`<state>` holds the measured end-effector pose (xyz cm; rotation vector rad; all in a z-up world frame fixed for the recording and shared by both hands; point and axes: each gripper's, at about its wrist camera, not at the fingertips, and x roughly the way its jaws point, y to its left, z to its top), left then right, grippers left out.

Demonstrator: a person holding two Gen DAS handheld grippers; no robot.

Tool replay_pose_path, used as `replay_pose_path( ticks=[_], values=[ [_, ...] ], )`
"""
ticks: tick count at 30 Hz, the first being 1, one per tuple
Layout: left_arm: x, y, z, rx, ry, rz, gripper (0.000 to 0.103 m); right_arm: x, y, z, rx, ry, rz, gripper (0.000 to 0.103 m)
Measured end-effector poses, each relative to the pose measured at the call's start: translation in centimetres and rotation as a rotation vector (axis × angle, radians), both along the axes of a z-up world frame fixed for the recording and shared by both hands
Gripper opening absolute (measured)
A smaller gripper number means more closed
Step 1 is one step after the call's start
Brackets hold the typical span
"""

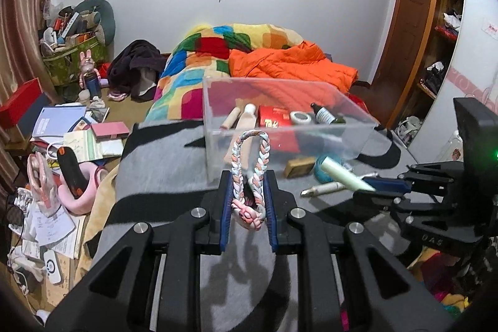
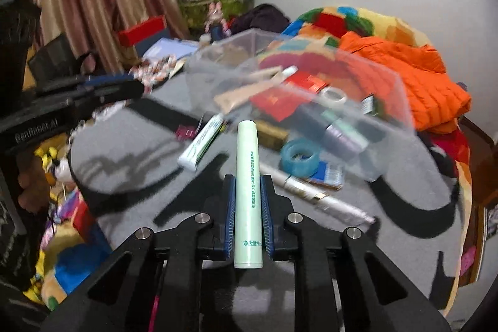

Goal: Organize objects
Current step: 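Grasp the braided pink-white bracelet with left tool while right tool grasps the pale green tube, then lower the bracelet into the box with left tool while right tool drops the green tube in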

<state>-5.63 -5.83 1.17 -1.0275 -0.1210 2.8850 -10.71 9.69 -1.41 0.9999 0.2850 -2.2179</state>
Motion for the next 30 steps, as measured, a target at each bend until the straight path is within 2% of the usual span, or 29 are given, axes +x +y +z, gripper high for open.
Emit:
replay_pose_path(
  ticks=[9,15,21,30],
  values=[
    [-2.2,1.4,1.8,-0.028,0.038,-0.018,0.019,-3.8,1.7,2.9,-0.132,0.012,-0.17,0.014],
    [-4.6,1.2,2.3,0.004,0.015,-0.036,0.019,-6.1,2.6,3.9,-0.175,0.003,-0.235,0.014],
    [-8.0,0.8,1.2,0.031,-0.06,-0.037,0.019,-8.4,2.7,4.2,-0.181,-0.005,-0.265,0.014],
    [-11.3,1.5,-1.1,-0.029,-0.146,-0.027,0.019,-12.1,1.1,1.4,-0.113,-0.084,-0.28,0.014]
  ],
)
